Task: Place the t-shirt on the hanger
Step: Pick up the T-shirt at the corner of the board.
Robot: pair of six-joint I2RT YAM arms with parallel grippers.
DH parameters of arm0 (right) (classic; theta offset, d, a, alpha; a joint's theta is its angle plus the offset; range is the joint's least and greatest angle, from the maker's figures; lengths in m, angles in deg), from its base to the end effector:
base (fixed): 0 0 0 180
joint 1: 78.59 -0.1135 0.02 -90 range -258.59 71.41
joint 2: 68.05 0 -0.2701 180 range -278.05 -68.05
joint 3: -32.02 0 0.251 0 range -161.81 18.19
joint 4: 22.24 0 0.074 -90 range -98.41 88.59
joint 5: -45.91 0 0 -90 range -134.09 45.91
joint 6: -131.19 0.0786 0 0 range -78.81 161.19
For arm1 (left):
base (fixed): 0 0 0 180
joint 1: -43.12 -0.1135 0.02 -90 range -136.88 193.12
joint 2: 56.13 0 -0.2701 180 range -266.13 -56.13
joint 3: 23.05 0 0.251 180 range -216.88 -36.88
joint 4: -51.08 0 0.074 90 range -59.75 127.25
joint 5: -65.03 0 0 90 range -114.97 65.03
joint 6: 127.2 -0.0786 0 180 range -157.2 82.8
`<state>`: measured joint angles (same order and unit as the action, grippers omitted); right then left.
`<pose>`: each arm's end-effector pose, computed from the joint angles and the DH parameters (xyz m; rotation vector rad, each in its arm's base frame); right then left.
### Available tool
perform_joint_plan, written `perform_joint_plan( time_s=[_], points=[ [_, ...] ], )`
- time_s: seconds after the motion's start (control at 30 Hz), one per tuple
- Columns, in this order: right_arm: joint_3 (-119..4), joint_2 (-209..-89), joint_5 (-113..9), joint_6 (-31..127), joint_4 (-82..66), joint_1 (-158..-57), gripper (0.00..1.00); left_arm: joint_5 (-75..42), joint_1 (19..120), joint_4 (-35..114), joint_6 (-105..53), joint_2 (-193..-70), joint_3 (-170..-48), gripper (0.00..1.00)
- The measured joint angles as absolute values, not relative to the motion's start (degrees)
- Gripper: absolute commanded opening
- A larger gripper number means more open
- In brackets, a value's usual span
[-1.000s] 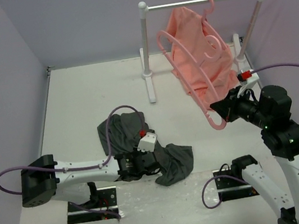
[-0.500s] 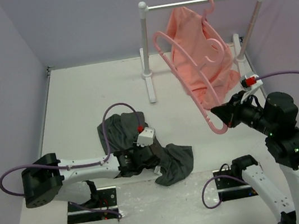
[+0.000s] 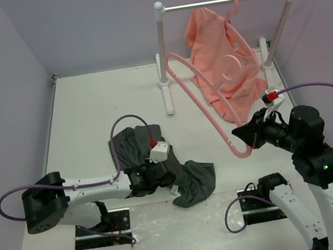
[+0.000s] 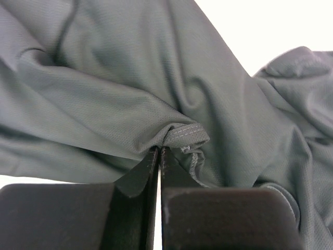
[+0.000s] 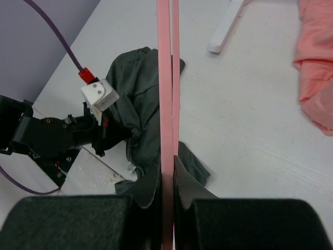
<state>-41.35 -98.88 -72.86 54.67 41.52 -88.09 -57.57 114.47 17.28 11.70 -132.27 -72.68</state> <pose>0.0985 0.0548 0.3699 -0.2726 1.9477 0.7510 0.1199 -0.2227 0.1419 0.2841 2.3846 -0.2015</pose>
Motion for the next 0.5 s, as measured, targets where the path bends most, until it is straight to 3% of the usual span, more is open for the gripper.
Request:
perform_joint_plan(
  time_s=[0.33,0.5],
  points=[
    [-41.3,-98.7,-78.2,53.8,46.8,-88.2,0.0,-54.7,101.4,15.6,7.4,-126.7,-77.2,0.0],
    [-41.3,-99.0,-79.6,53.7,47.6,-89.1,0.0,-46.2,91.3,15.5,2.7,-129.7,-86.0,0.0]
  ],
)
